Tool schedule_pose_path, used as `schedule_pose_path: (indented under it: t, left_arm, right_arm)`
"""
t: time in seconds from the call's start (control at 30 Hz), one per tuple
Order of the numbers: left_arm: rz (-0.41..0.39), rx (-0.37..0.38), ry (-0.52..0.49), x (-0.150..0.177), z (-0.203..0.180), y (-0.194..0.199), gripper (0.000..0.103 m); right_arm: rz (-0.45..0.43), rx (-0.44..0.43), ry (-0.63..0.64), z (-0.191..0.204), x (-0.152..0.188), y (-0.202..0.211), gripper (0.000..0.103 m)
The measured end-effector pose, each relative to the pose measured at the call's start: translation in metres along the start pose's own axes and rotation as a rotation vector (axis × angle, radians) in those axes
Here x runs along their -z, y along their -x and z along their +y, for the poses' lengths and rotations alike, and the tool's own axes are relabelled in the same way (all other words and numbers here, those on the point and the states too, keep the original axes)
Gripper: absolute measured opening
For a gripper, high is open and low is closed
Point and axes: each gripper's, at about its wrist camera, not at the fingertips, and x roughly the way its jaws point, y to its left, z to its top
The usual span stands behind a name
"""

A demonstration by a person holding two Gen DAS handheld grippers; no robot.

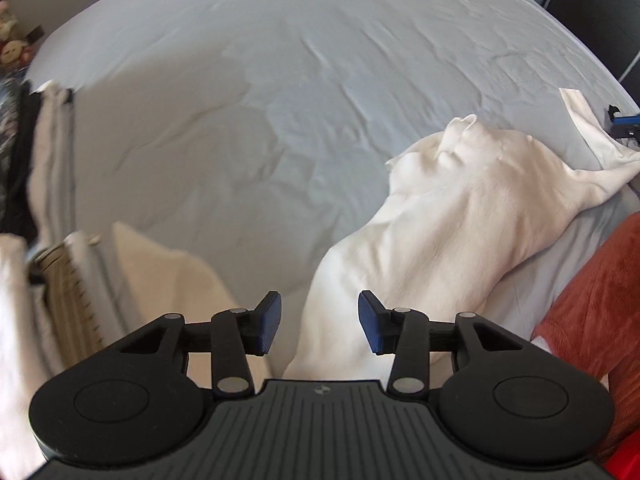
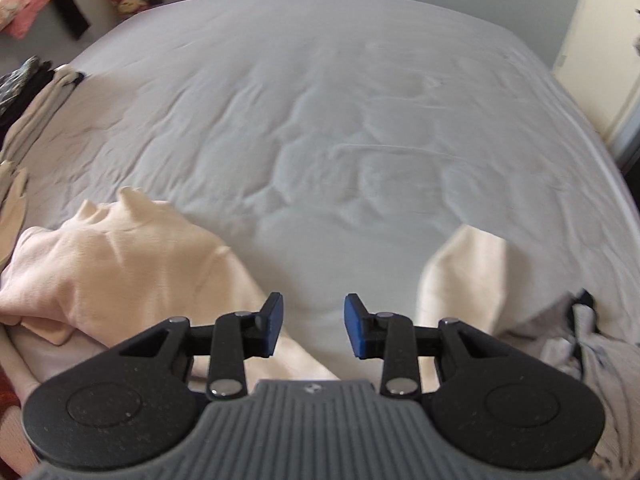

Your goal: Fold clothes

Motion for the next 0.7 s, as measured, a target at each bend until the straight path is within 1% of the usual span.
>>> schedule_pose_path:
  t: [0.1,0.23,0.37,0.43,0.5,0.57,0.6,0.7]
  left_arm:
    - [0.002,0.027,-0.024,-0.01,-0.005,-0.027,0.054]
    - [0.011,0.058,-0.027,-0.016,-0.004,-0.062,0.057]
    - [0.049,0.095,0.002,-0.015,0.005,-0.09,0.062]
    - [0.065,0.1,0.016,-0.014,0.009,-0.101,0.067]
    - [0.078,0.11,0.037,-0.015,0.013,-0.11,0.07]
    - [0.094,0.12,0.05,-0.016,0.015,-0.118,0.074]
    - [0.101,0.122,0.055,-0.016,0.016,-0.122,0.077]
    - [0.113,0.134,0.084,-0.015,0.019,-0.134,0.084]
  right_arm:
    - [0.014,-0.061,0.034,0.015,-0.01,-0.024,0.043]
    - [0.04,-0.13,0.075,0.034,-0.022,-0.058,0.054]
    - [0.078,-0.16,0.113,0.046,-0.027,-0.093,0.055]
    - [0.1,-0.168,0.128,0.05,-0.028,-0.108,0.055]
    - [0.12,-0.175,0.139,0.052,-0.029,-0.12,0.055]
    - [0.135,-0.181,0.145,0.054,-0.029,-0.131,0.057]
    - [0.141,-0.186,0.145,0.054,-0.029,-0.134,0.06]
    - [0.162,-0.198,0.136,0.053,-0.027,-0.146,0.062]
